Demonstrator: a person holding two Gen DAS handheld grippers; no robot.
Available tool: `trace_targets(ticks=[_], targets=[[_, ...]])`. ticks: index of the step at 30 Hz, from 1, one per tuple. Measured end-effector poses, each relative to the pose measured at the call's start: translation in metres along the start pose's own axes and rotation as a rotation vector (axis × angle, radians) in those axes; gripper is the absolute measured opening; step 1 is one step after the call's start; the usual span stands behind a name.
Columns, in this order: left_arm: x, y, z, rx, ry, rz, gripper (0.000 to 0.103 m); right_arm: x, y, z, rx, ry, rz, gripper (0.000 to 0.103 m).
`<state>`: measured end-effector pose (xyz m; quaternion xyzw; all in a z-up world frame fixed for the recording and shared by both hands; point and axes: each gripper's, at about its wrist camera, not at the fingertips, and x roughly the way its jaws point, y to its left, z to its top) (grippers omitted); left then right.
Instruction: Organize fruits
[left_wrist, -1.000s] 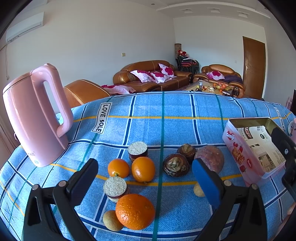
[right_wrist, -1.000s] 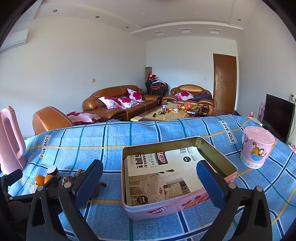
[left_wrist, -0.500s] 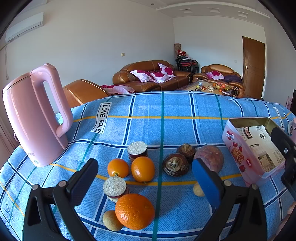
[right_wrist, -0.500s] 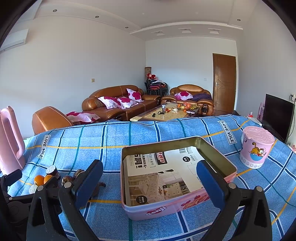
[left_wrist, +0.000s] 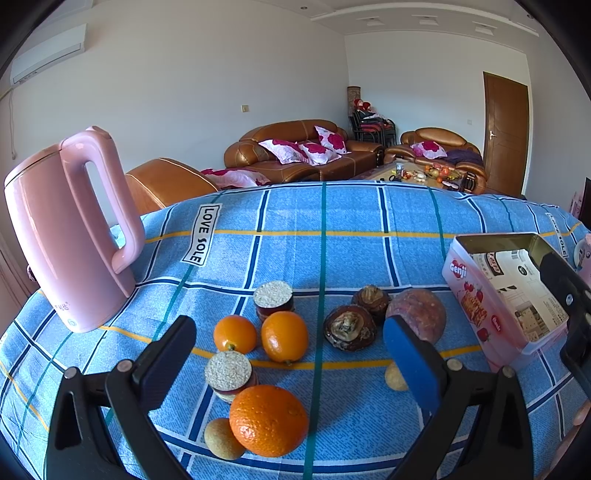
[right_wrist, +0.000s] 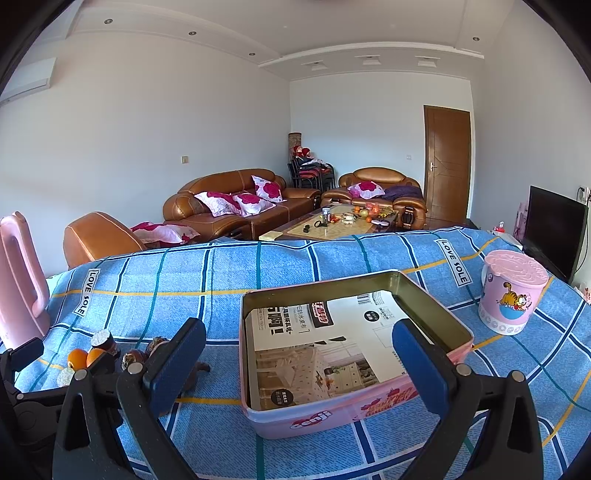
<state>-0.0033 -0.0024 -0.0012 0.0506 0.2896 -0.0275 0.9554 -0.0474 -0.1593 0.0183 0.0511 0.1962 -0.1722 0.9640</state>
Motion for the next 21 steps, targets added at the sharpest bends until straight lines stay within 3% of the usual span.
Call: trace_targets(ticks=[21], targets=[[-0.0002,-0.0009,-0.0009,0.006,0.003,0.003,0.103,-0.0019,0.0021,0.0009,-0.012,-0.004,0.001,0.102]])
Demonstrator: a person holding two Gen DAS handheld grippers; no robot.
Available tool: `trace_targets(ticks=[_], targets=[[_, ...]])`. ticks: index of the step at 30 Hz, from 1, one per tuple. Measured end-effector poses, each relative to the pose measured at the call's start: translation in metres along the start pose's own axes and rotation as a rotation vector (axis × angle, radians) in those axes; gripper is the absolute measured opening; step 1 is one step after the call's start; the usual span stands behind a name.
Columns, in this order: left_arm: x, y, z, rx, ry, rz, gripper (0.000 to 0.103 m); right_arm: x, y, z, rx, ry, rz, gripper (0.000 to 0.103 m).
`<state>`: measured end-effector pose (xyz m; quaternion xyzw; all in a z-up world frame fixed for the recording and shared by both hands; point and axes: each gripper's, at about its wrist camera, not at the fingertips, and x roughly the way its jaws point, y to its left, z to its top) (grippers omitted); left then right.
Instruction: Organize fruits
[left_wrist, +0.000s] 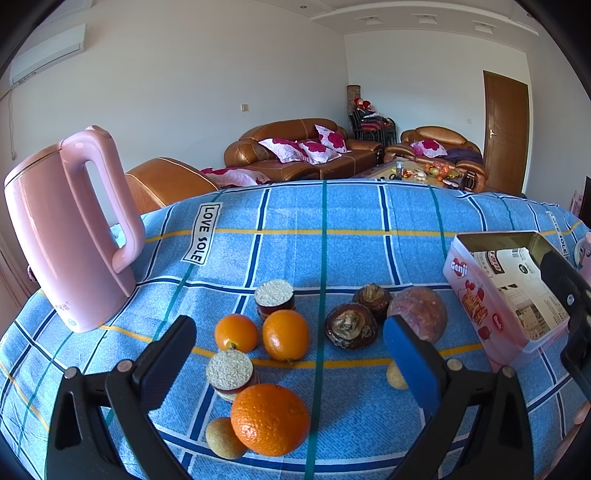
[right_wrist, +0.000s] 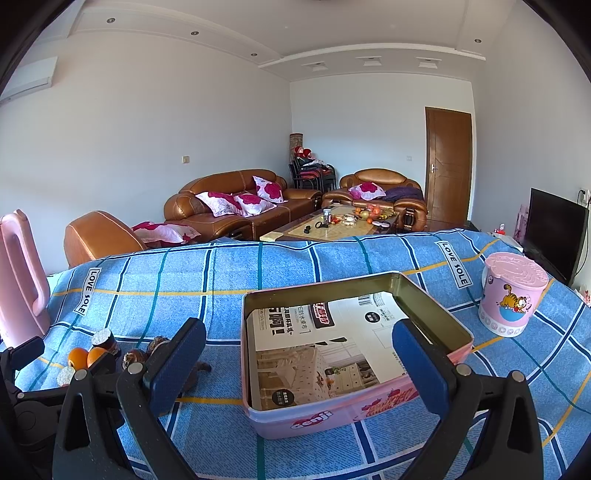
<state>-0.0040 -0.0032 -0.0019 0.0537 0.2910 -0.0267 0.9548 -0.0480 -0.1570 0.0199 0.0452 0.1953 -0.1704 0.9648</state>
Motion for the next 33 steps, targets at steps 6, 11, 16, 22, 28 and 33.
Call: trace_targets(ticks=[6,11,16,22,28,33], targets=[[-0.007,0.011,0.009,0.035,-0.039,0.044,0.103,0.002,0.0,0.001,-0.002,0.016,0.006,0.102],[-0.006,0.052,0.022,-0.023,-0.03,0.061,0.103,0.001,0.002,0.001,0.0,0.029,0.05,0.101],[0.006,0.087,0.024,-0.067,0.068,0.014,0.103,0.002,0.018,-0.003,-0.05,0.058,0.158,0.062],[0.002,0.101,0.021,-0.036,0.118,-0.054,0.103,0.011,0.044,-0.012,-0.106,0.171,0.337,0.045],[0.005,0.104,0.017,-0.034,0.181,-0.16,0.096,0.026,0.071,-0.029,-0.151,0.326,0.414,0.045],[-0.006,0.085,0.015,0.054,0.162,-0.237,0.094,0.046,0.083,-0.037,-0.141,0.435,0.434,0.045]])
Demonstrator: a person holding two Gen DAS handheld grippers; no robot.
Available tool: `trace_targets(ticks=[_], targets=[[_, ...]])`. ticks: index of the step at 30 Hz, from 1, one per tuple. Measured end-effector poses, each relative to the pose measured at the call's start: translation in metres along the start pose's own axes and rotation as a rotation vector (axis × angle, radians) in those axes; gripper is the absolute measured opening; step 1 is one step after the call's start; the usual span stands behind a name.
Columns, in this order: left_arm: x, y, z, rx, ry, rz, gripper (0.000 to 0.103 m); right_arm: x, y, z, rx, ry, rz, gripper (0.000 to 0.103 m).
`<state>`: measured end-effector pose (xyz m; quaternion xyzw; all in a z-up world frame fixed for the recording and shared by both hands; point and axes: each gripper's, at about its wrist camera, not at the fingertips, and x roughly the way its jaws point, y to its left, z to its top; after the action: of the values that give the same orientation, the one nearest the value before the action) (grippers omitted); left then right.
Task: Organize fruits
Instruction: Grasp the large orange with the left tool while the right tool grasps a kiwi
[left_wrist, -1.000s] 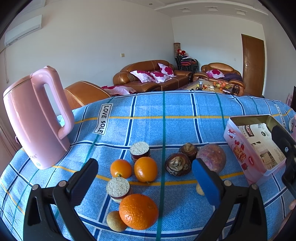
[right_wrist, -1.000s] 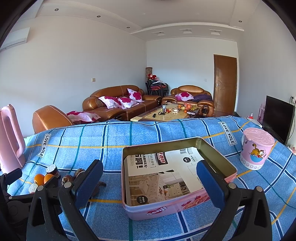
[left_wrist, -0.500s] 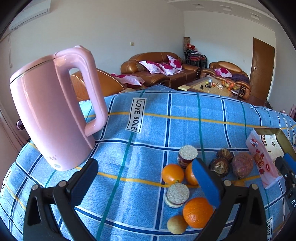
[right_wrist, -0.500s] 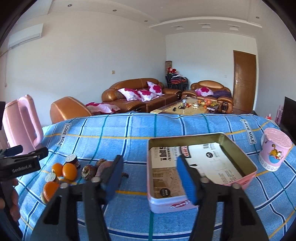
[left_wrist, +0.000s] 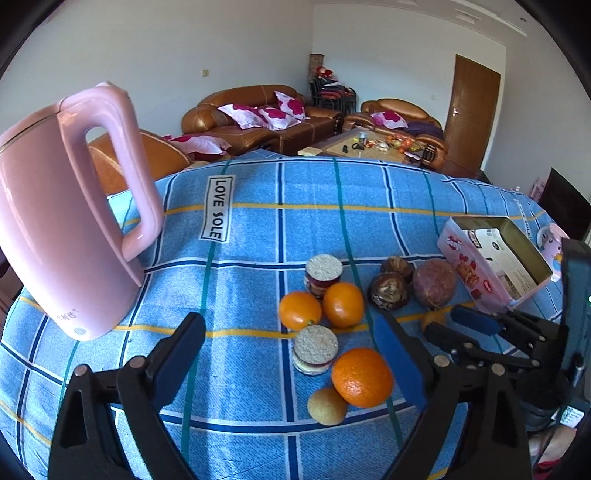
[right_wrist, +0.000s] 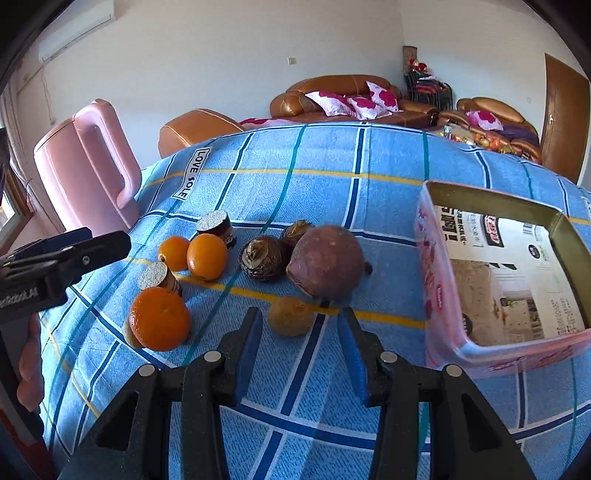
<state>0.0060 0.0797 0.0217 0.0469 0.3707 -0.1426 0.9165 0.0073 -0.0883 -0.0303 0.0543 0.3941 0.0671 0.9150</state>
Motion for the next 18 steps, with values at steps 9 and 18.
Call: trace_targets(ticks=[9,18], targets=[[0.0,-0.024,-0.006,0.13,0.036,-0.073,0.081,0.016,0.009,0.004,-0.046,0.071,-0.034,0.03],[0.021,-0.045,-0.017,0.165,0.138,-0.152,0.058,-0.021,-0.013,0.006,0.005,-0.063,-0.038,0.03]])
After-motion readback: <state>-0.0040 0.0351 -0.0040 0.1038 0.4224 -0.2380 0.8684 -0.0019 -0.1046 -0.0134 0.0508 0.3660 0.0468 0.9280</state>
